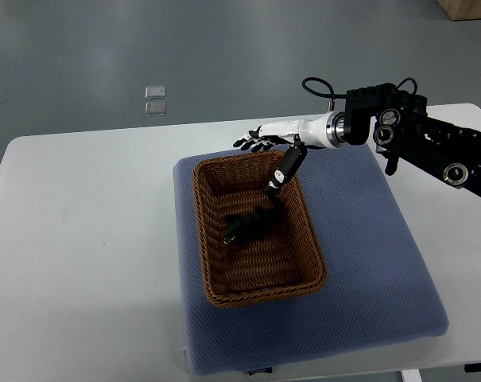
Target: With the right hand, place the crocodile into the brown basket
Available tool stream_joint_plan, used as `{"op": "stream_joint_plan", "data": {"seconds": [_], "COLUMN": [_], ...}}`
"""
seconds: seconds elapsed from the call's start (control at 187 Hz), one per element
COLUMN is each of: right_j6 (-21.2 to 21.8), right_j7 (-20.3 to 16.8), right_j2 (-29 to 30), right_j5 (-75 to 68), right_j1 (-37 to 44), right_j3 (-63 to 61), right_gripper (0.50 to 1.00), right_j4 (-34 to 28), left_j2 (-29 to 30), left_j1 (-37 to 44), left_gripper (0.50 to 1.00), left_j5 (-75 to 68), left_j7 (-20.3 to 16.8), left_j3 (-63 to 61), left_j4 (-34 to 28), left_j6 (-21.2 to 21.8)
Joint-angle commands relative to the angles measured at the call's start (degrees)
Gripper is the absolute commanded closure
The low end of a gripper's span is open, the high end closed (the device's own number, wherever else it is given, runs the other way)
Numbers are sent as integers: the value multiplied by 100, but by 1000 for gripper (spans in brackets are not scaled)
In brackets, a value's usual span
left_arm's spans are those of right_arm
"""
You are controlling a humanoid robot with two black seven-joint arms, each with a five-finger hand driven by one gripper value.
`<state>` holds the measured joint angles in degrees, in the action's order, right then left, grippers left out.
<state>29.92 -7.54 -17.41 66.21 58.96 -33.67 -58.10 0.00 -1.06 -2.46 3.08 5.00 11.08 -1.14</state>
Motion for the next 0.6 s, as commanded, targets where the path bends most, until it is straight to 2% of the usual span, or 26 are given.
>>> {"op": "stream_joint_plan", "data": {"seconds": [0.0, 0.214, 0.321, 0.422, 0.593], "right_j6": [-101, -145, -505, -891, -962], "right_j7": [7, 51, 130, 516, 1378], "right_j2": [-105, 44, 203, 519, 871], "right_j5": [-670, -2402, -3334, -4299, -5654], "right_j1": [-139, -798, -1220, -1431, -1739], "right_j3": [-605, -2171, -2821, -3172, -3278], "right_gripper": [572, 572, 572, 572, 572], "right_j4": [61, 431, 659, 1045, 1477], "left_j2": [0, 0, 0, 0, 0], "left_j1": [1, 1, 1, 1, 1], "left_gripper": [500, 500, 500, 500, 500], "left_j5": [0, 0, 0, 0, 0], "left_j7": [0, 0, 0, 0, 0], "left_j3": [1, -8, -8, -8, -8], "left_j4": [0, 0, 0, 52, 114], "left_j6": [0, 0, 0, 0, 0]}}
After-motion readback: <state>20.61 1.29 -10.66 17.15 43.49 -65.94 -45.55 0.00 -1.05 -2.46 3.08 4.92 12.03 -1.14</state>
